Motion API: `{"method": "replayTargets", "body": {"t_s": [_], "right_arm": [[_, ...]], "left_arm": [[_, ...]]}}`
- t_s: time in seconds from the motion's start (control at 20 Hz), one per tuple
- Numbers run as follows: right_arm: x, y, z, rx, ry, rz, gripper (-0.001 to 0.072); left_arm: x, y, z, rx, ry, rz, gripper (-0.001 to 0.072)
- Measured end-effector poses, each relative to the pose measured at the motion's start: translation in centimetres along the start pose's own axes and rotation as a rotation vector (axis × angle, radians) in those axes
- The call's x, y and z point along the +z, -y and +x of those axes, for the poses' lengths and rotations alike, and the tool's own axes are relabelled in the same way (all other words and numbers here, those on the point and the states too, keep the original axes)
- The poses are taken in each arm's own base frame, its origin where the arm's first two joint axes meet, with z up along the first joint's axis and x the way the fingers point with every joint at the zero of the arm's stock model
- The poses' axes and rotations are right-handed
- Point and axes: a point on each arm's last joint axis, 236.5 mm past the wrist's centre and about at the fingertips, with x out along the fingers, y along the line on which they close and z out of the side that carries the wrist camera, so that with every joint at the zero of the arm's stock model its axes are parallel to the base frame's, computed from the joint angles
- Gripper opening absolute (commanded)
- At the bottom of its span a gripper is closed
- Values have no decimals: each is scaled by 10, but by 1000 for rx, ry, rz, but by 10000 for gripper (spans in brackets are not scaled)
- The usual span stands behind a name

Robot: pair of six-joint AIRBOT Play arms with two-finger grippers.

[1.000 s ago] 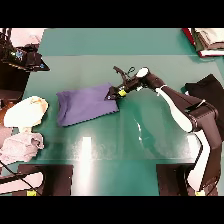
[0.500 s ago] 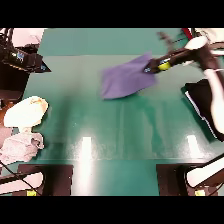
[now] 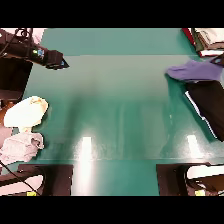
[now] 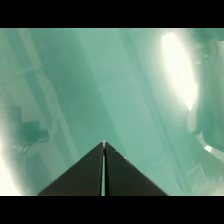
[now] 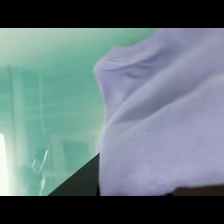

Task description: Fold the shirts.

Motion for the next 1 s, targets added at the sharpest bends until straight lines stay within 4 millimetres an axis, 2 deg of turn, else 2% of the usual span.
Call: {"method": "replayTargets", "body": {"t_s": [0.2,0.55,0.8,1.0], "right_arm": [[12,15,-31,-34,75,28,18],[23,-2,-95,-46,200,5,18],[4,4,-124,-72,174,37,20],[-30,39,-135,-200,61,128,22]], "left_arm": [[3,9,3,-9,10,16,25],[4,11,5,-9,14,21,25],[4,11,5,-8,14,24,25],[3,11,5,-8,9,30,25]]}}
